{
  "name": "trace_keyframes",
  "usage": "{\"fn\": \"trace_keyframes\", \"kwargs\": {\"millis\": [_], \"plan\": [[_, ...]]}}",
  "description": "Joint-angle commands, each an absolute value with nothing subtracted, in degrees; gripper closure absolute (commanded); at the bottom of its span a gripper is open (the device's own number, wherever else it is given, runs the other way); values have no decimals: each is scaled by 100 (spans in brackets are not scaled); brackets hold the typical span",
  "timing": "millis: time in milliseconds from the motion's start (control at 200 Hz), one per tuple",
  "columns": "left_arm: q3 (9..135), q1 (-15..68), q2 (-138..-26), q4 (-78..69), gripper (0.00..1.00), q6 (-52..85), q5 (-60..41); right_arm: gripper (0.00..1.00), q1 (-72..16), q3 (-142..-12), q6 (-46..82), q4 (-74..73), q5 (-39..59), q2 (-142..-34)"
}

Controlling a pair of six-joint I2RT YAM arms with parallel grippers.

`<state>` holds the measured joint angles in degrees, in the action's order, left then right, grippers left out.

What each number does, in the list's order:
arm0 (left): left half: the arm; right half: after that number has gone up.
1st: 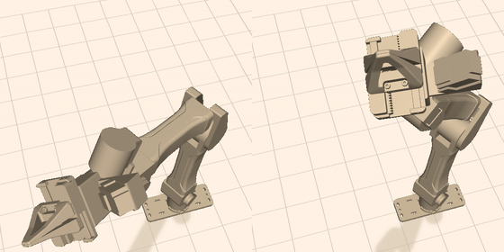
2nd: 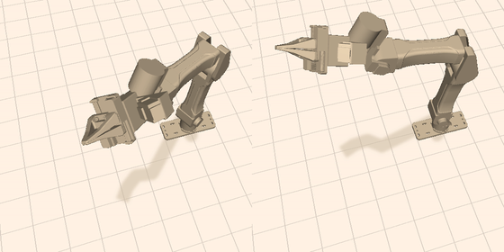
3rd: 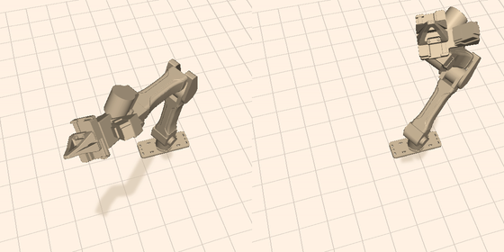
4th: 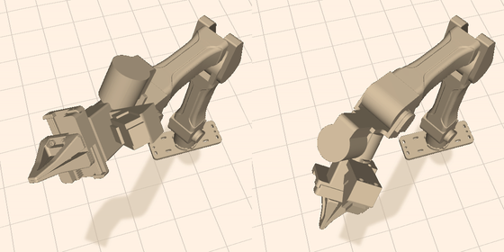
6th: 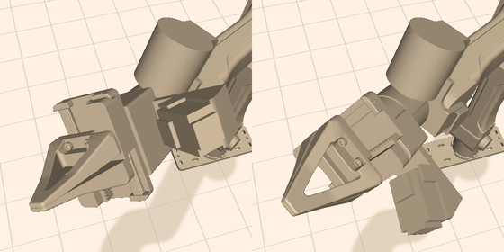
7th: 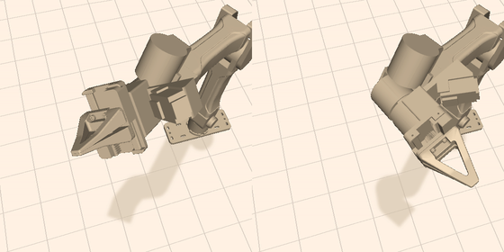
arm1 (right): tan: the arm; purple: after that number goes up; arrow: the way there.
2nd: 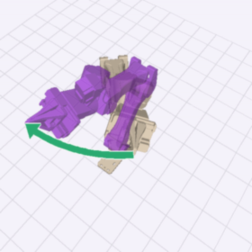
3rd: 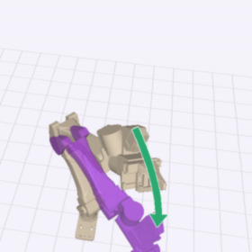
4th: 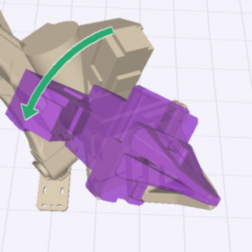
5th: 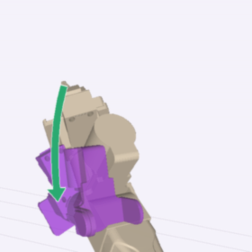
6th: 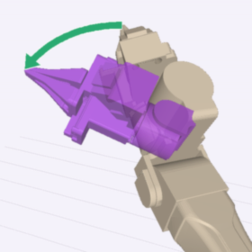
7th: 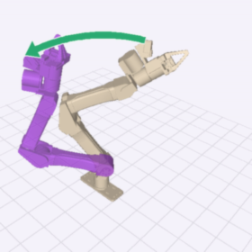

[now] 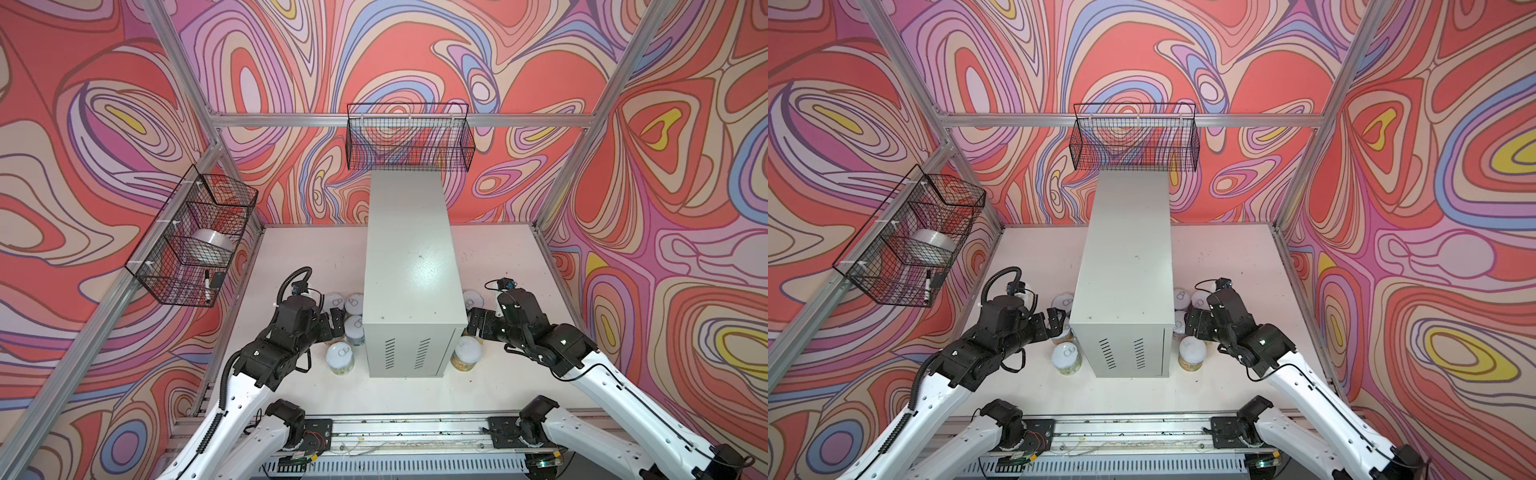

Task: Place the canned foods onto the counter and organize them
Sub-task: 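Lower the right gripper over the orange-labelled tub while the left gripper moves over the cans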

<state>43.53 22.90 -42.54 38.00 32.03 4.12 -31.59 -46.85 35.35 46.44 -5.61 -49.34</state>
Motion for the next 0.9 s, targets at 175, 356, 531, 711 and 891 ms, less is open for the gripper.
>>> {"fn": "trace_keyframes", "kwargs": {"millis": [175,356,531,711,891], "plan": [[4268,2305,-4310,3820,0,3356,173,2,-3371,-4109,4073,5150,-70,-4543],[4213,2318,-4448,3618,0,3402,47,2,-3508,-3846,4164,4988,8,-4614],[4093,2326,-4443,3491,0,3466,9,2,-3710,-3771,4192,4855,-162,-4863],[3986,2331,-4438,3357,0,3449,2,2,-3939,-3735,4226,4573,-207,-5111],[3965,2326,-4483,3318,0,3391,4,2,-4178,-3742,4306,4647,-729,-5516]]}}
